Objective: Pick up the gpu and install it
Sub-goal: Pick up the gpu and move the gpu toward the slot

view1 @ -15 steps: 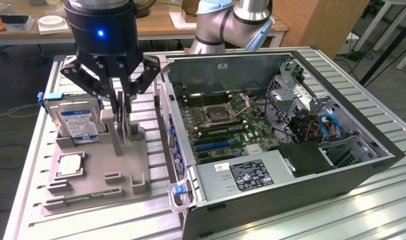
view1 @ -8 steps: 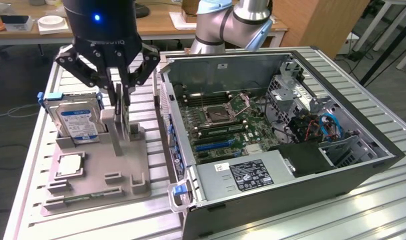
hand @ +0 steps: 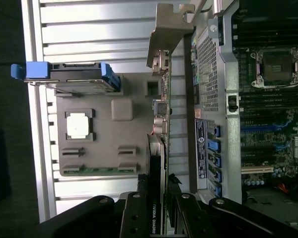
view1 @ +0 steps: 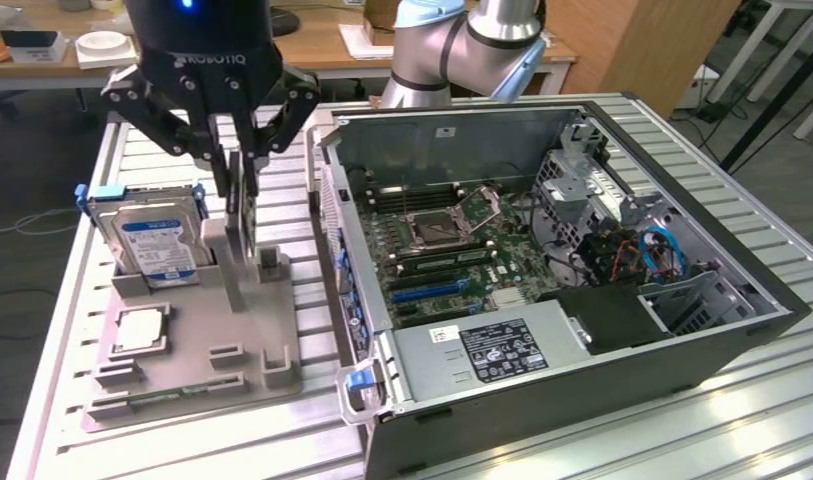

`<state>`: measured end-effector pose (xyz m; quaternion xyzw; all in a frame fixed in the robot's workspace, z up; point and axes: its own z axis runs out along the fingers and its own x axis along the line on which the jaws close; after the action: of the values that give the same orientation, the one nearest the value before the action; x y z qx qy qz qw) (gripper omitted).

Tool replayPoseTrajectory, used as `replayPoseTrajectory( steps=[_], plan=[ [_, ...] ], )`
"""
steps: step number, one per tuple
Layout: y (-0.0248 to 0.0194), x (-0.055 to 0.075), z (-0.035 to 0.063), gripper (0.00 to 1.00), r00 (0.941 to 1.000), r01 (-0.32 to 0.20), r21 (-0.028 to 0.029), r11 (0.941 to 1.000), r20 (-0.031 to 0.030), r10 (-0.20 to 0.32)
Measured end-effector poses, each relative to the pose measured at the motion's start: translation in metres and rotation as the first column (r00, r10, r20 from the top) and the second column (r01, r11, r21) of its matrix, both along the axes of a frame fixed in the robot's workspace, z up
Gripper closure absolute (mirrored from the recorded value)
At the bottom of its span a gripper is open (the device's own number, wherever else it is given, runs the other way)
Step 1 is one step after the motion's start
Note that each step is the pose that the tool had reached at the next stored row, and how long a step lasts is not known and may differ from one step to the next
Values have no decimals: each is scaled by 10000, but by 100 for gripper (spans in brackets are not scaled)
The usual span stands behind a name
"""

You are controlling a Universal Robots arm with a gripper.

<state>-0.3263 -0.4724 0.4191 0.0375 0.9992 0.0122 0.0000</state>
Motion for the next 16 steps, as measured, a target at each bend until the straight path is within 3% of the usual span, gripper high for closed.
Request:
replayPoseTrajectory(
  steps=[4, 16],
  plan=[
    [0, 0, 54, 74, 10000, 0, 0, 10000, 0, 0],
    [0, 0, 77, 74, 10000, 0, -1, 10000, 0, 0]
  ],
)
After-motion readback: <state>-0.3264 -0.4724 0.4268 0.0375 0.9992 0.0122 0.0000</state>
